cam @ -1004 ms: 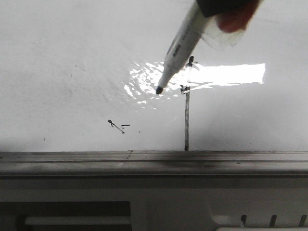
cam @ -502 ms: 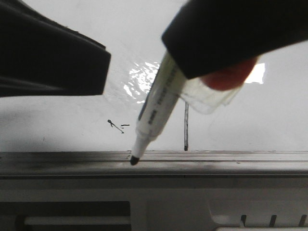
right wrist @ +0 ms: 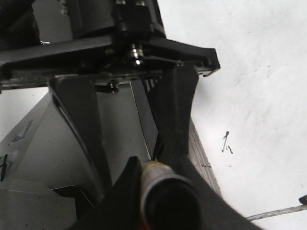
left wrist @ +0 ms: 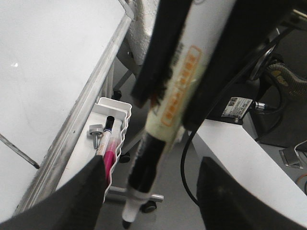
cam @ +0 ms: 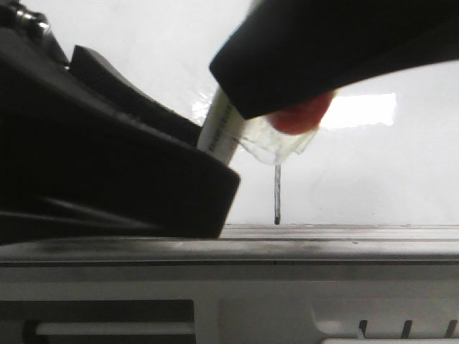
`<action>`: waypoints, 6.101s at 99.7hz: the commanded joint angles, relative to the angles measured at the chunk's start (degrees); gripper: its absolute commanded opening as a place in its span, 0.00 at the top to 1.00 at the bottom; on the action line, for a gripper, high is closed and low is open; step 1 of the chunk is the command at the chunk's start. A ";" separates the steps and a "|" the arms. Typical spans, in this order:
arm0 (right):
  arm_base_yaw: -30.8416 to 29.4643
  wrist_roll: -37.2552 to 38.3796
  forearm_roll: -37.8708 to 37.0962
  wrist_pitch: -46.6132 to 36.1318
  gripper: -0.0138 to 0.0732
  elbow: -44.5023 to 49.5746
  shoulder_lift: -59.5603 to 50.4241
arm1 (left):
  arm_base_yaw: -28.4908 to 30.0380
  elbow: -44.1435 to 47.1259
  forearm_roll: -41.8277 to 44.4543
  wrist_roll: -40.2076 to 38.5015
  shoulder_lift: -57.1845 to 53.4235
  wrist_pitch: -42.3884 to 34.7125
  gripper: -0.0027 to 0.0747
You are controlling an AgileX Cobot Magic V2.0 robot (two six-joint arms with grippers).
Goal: Write number 9 on whiteboard
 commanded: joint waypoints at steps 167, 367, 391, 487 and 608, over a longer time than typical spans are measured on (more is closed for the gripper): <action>-18.94 2.00 2.91 -0.34 0.92 -1.97 -17.43 | -10.07 -4.98 -12.38 -10.92 1.04 -39.60 0.99; -19.37 3.69 -0.01 -12.88 0.89 21.76 -45.49 | -37.28 6.25 -10.60 -27.59 -29.03 -79.77 0.75; -19.37 3.69 0.72 -12.70 0.89 27.40 -55.84 | -40.87 9.05 -11.00 -27.42 -38.77 -79.56 0.99; -19.37 3.69 0.72 -14.47 0.89 27.29 -56.20 | -36.80 11.49 3.18 -26.09 -40.40 -82.91 0.99; -19.37 3.69 0.72 -14.47 0.89 27.29 -56.20 | 20.53 31.95 88.86 -98.11 -64.36 -54.92 0.99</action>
